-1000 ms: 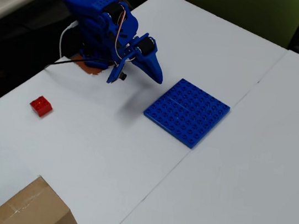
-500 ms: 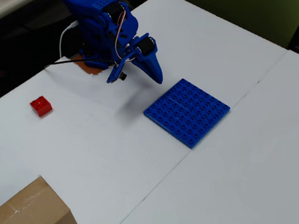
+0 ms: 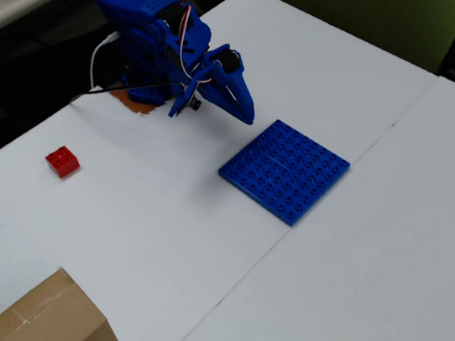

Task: Pick up the 2x2 red block and go up the 8x8 blue block.

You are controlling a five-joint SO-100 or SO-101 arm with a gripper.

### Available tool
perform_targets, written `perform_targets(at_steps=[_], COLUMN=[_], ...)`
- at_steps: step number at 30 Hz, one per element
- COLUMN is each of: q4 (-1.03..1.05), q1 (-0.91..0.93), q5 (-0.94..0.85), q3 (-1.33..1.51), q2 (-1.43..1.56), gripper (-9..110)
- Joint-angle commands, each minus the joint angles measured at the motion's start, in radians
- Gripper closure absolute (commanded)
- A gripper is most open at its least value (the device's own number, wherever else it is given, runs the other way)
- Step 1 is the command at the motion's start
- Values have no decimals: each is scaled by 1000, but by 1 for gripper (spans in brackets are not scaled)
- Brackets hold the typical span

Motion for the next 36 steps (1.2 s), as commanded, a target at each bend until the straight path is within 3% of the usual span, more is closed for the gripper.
perform_targets(at_steps=[1, 9, 16, 23, 30, 36], q4=[-35, 54, 403, 741, 1049, 1143], q1=[11, 35, 103, 270, 549, 864], q5=[-169, -413, -730, -1183, -1698, -2191], q3=[-40, -331, -724, -1014, -1318, -1447], q2=[-31, -336, -680, -917, -1163, -1318], gripper=[101, 101, 101, 101, 101, 98])
